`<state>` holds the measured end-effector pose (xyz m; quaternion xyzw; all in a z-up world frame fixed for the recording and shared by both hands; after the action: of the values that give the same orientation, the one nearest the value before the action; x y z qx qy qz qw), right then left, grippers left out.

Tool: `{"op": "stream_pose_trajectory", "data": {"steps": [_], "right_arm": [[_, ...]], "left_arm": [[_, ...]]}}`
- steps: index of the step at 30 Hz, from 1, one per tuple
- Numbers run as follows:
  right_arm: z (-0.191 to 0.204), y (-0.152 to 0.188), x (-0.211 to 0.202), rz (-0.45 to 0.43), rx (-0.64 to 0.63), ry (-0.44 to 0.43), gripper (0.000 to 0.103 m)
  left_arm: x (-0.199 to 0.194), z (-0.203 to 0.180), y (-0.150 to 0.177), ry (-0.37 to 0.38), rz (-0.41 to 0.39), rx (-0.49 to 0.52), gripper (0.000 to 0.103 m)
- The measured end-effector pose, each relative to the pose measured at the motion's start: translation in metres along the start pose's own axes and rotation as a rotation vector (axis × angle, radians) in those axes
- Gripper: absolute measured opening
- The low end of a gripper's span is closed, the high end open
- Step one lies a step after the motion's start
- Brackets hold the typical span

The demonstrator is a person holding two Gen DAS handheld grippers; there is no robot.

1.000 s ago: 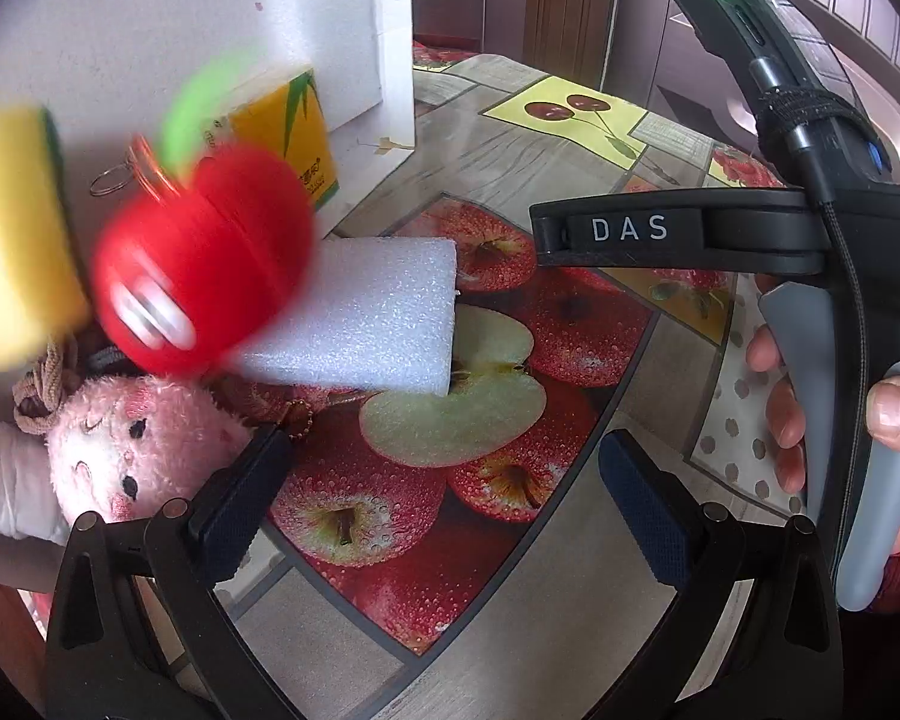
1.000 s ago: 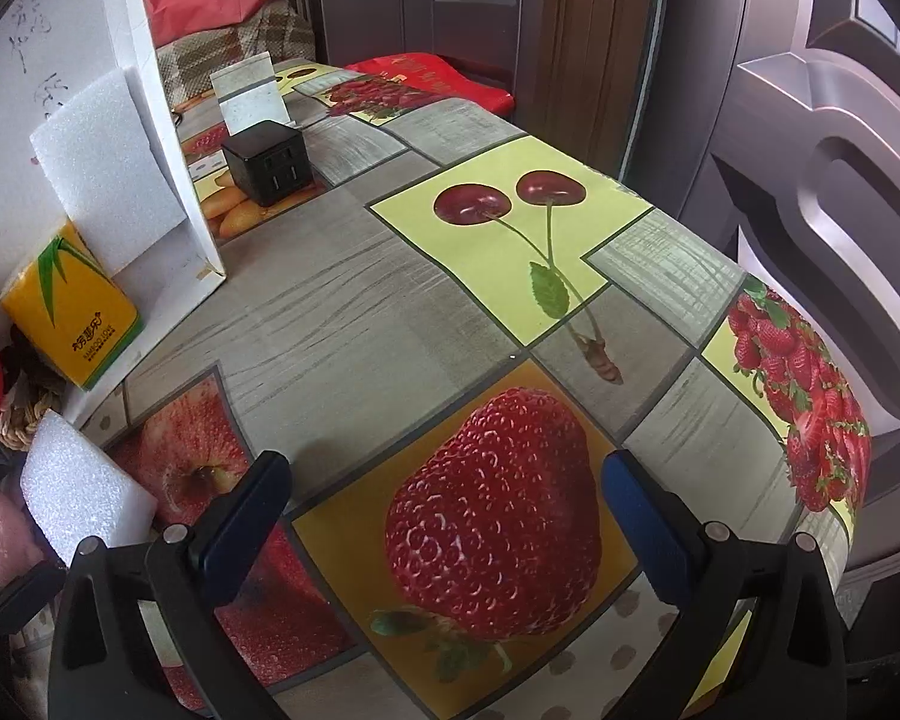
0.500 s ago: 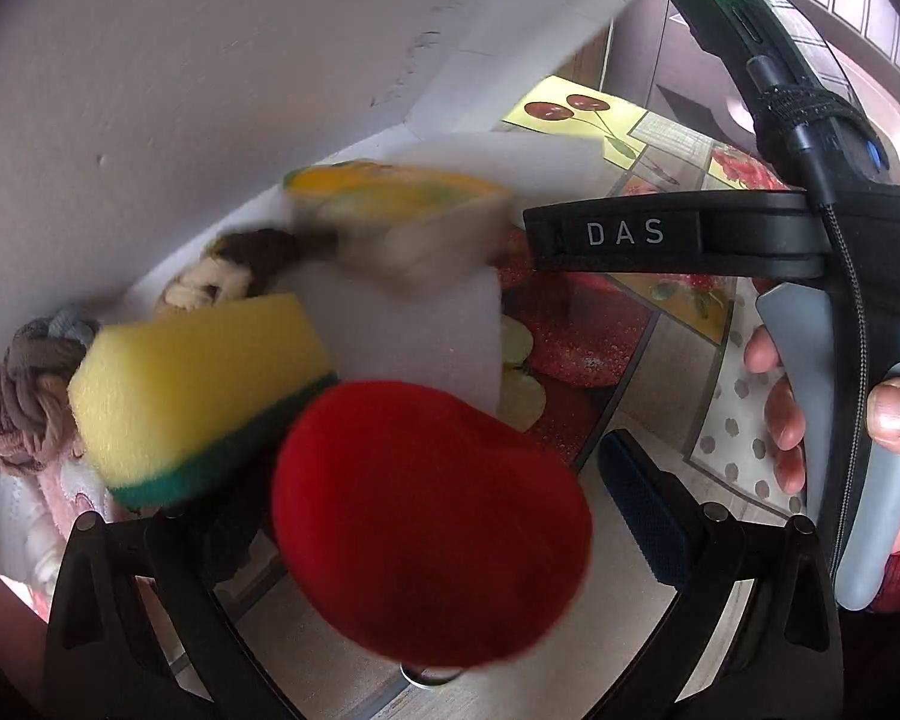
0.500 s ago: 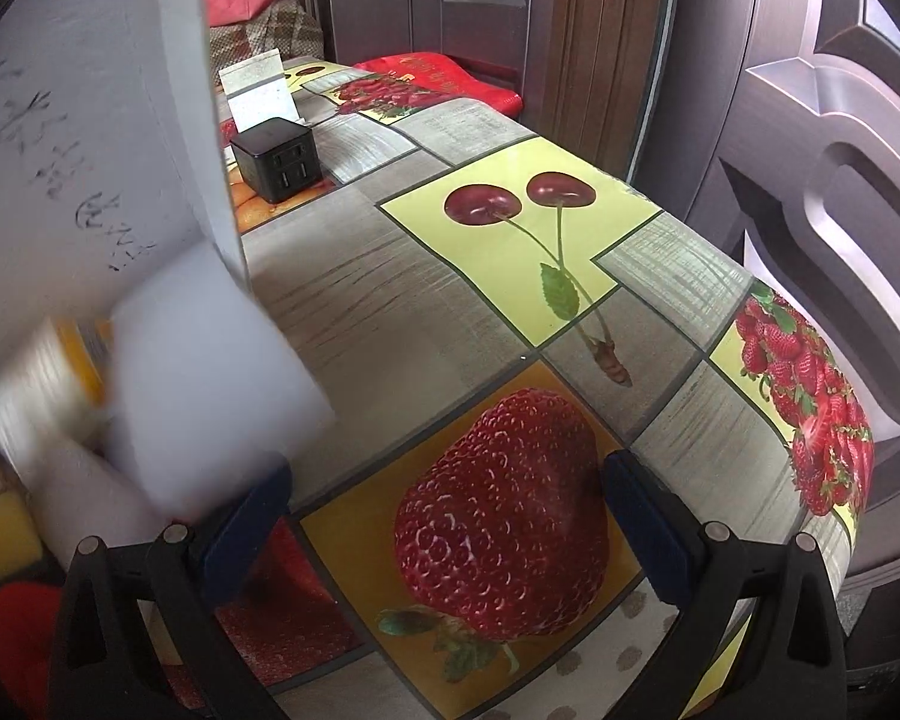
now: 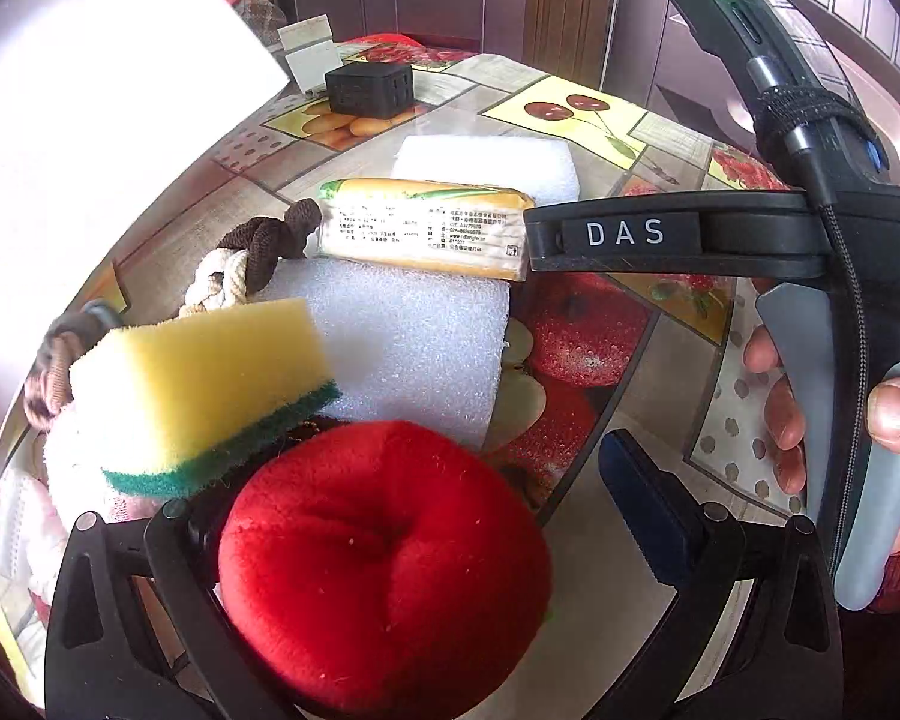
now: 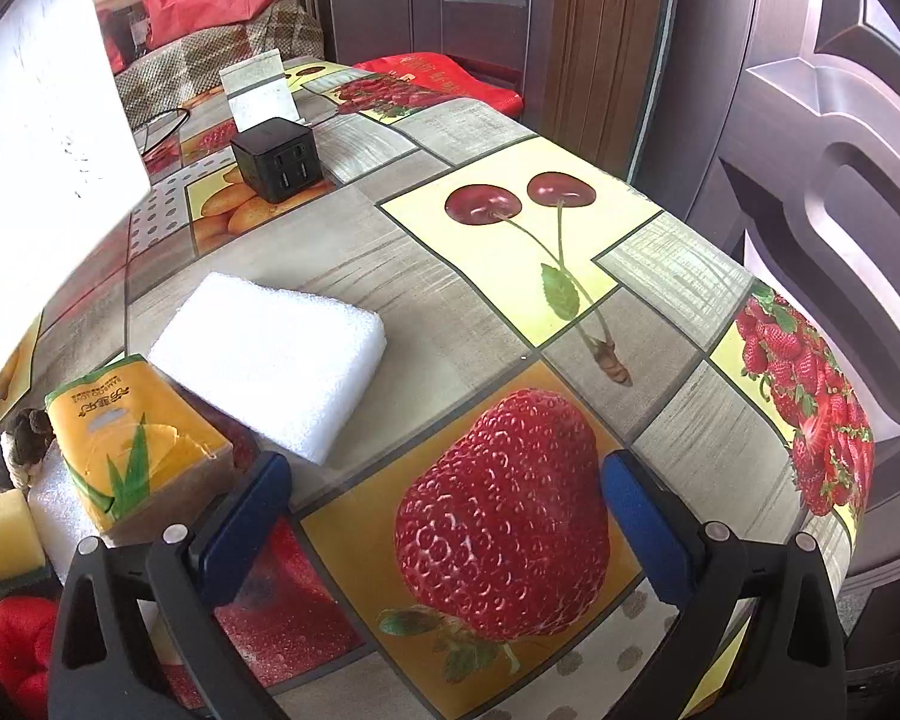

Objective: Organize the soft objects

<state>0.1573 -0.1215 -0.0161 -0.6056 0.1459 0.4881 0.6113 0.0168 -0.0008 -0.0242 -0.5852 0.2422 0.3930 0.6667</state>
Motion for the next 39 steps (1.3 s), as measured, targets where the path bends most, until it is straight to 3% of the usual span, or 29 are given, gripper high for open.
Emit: {"op": "stream_pose_trajectory", "data": {"steps": [29,39], "right_arm": [[0.0043,0.0001,-0.0009,-0.052,-0.042,0.032,0.103],[0.005,0.0005,0.0011,-0.014,-0.033,0.029,0.103]], "left_arm": [[-0.0003,-0.0001,0.0,0.0,0.001,0.0,0.102],[-0.0004,0.0,0.0002,0.0,0.001,0.0,0.102]]}}
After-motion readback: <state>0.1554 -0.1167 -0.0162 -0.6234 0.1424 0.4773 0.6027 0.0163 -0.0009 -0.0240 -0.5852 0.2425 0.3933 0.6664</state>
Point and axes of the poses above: each gripper's, at about its wrist camera, not at the fingertips, and x roughly the way its jaws point, z to its left, y to its underside, the point moved 3 cm from there along x, roughly the way its jaws point, and after that the axes turned 14 degrees about -y, right-handed, at the moved point
